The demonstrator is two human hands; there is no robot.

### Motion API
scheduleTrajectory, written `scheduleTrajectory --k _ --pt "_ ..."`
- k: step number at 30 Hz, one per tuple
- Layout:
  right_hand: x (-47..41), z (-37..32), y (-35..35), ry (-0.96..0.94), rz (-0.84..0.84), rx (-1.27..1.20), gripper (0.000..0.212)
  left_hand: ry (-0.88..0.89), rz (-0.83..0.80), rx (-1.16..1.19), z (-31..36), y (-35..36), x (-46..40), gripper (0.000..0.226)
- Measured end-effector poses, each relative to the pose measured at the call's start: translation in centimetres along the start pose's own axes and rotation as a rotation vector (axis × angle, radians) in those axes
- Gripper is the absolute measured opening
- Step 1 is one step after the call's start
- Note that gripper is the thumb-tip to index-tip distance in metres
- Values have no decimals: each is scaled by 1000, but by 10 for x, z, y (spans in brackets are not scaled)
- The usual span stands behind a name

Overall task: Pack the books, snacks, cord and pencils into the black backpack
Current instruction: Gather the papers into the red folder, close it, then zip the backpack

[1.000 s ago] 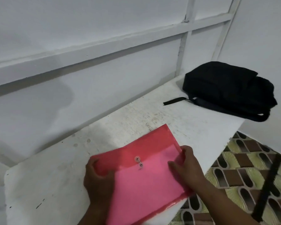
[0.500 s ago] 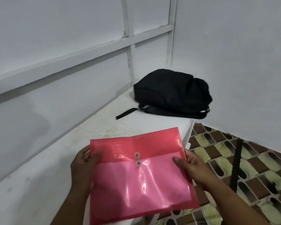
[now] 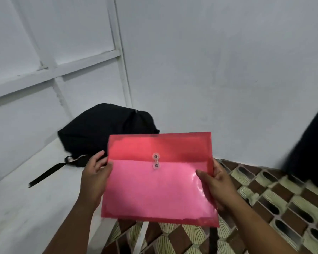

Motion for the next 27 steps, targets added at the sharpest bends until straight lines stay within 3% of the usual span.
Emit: scheduleTrajectory --k 7,11,14,16,19,22,24,27 --pt "-31 -1 -46 34 242 -330 35 69 -189 -245 -7 73 -39 44" --pt "-60 -18 -41 -18 336 -458 36 142 -119 -315 -18 91 -65 42" --pt "-90 -38 -25 -54 360 -506 36 136 49 -296 -37 87 -84 43" --pt "-114 -51 -11 -66 377 -549 36 201 82 -445 -46 87 -97 43" --pt "-151 -67 15 -64 378 -598 34 403 -76 -910 -51 103 -115 33" --pt "-183 -79 36 -35 366 -591 32 417 -356 -1097 -69 120 -135 50" --pt "-203 -83 48 4 349 -588 30 426 -469 -1166 -84 121 -147 54" --pt "-229 -87 59 61 309 -591 28 425 -478 -1078 -85 110 -160 37"
Point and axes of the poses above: each hand's wrist, its own x-axis away from the middle knuckle, its own y-axis out of the palm, z = x × y, the point moved 5 cm from there along -x, towards the middle knuckle, and after that the axes turned 15 degrees about y, right-handed, at the moved point
